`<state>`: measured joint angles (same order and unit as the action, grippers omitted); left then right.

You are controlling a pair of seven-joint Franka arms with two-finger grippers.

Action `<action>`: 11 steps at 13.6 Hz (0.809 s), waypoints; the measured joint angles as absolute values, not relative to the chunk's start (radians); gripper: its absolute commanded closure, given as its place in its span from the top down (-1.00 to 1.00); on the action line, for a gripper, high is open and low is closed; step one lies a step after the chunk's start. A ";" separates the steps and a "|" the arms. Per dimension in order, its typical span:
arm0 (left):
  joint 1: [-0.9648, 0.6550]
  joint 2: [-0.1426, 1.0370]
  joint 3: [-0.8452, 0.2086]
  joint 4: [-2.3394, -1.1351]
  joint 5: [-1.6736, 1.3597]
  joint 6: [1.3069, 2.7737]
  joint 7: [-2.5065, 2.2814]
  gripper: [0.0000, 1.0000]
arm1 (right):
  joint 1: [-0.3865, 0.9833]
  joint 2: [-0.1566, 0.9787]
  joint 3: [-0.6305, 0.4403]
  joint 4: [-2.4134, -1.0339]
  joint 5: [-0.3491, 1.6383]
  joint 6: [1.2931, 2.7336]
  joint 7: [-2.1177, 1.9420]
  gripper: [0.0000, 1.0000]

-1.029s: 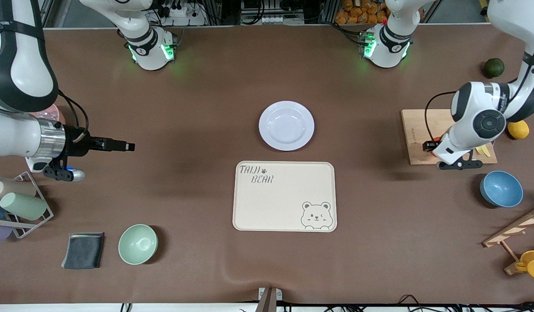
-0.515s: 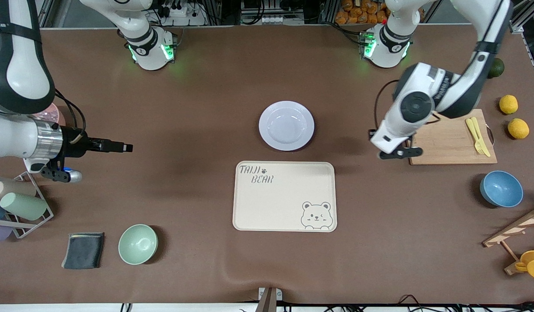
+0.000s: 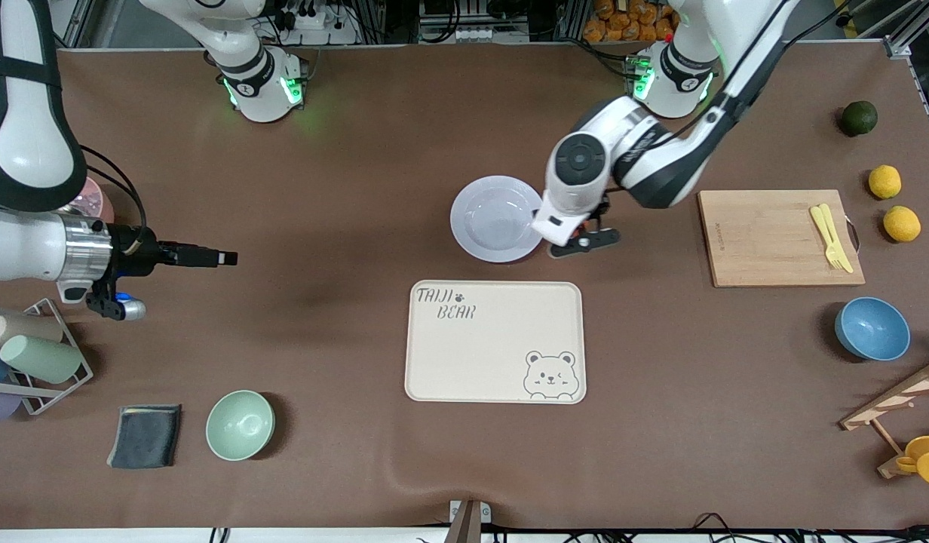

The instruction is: Place orange and plate with both arms

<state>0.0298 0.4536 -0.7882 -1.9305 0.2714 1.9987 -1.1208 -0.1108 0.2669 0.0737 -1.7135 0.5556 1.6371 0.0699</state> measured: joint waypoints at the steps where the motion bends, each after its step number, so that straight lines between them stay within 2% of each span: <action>1: -0.008 0.501 -0.786 -1.893 0.271 1.999 -1.171 -0.81 | -0.109 0.276 0.078 -1.717 0.579 1.644 0.065 1.00; 5: -0.158 0.651 -0.753 -1.763 0.272 1.999 -1.307 -0.78 | -0.080 0.329 0.087 -1.722 0.661 1.661 -0.029 1.00; 9: -0.268 0.726 -0.671 -1.699 0.272 1.999 -1.318 -0.72 | -0.049 0.354 0.089 -1.767 0.735 1.724 -0.124 1.00; 10: -0.301 0.738 -0.633 -1.687 0.272 2.000 -1.318 -0.67 | -0.045 0.355 0.089 -1.802 0.777 1.756 -0.172 1.00; 11: -0.330 0.751 -0.599 -1.675 0.272 2.000 -1.318 -0.43 | -0.038 0.358 0.089 -1.843 0.825 1.789 -0.220 1.00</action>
